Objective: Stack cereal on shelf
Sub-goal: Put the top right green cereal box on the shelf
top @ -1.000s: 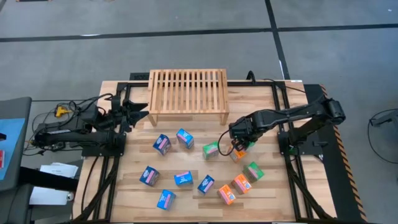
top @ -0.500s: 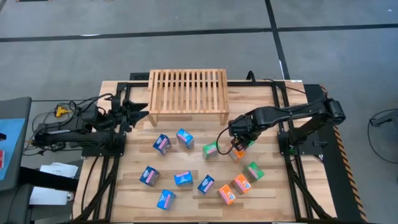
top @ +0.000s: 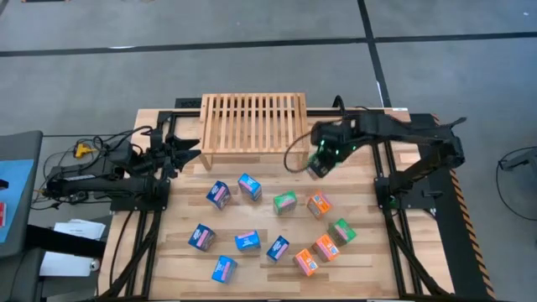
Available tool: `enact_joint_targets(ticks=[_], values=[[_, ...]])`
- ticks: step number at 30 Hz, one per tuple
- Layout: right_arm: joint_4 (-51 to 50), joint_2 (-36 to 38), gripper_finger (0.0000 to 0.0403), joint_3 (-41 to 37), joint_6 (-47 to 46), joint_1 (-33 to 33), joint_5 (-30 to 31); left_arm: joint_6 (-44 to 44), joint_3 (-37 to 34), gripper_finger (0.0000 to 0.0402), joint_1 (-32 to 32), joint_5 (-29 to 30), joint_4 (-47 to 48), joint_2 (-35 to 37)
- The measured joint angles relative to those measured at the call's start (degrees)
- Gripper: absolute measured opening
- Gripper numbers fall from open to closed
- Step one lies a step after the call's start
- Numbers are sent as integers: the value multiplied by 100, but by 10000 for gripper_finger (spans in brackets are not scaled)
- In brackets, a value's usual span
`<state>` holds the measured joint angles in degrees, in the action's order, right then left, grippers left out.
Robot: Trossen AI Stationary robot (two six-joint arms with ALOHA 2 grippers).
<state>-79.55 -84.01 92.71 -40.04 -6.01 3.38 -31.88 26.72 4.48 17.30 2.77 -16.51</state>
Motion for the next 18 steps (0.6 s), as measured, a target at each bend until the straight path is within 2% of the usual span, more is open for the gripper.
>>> enact_joint_targets(ticks=[10, 18], values=[[30, 2, 146, 1474, 400, -299, -22, -46, 0, 325, 0, -42, -1, 0], [663, 2, 146, 1836, 962, -574, -29, -149, 0, 325, 1, -52, -1, 0]])
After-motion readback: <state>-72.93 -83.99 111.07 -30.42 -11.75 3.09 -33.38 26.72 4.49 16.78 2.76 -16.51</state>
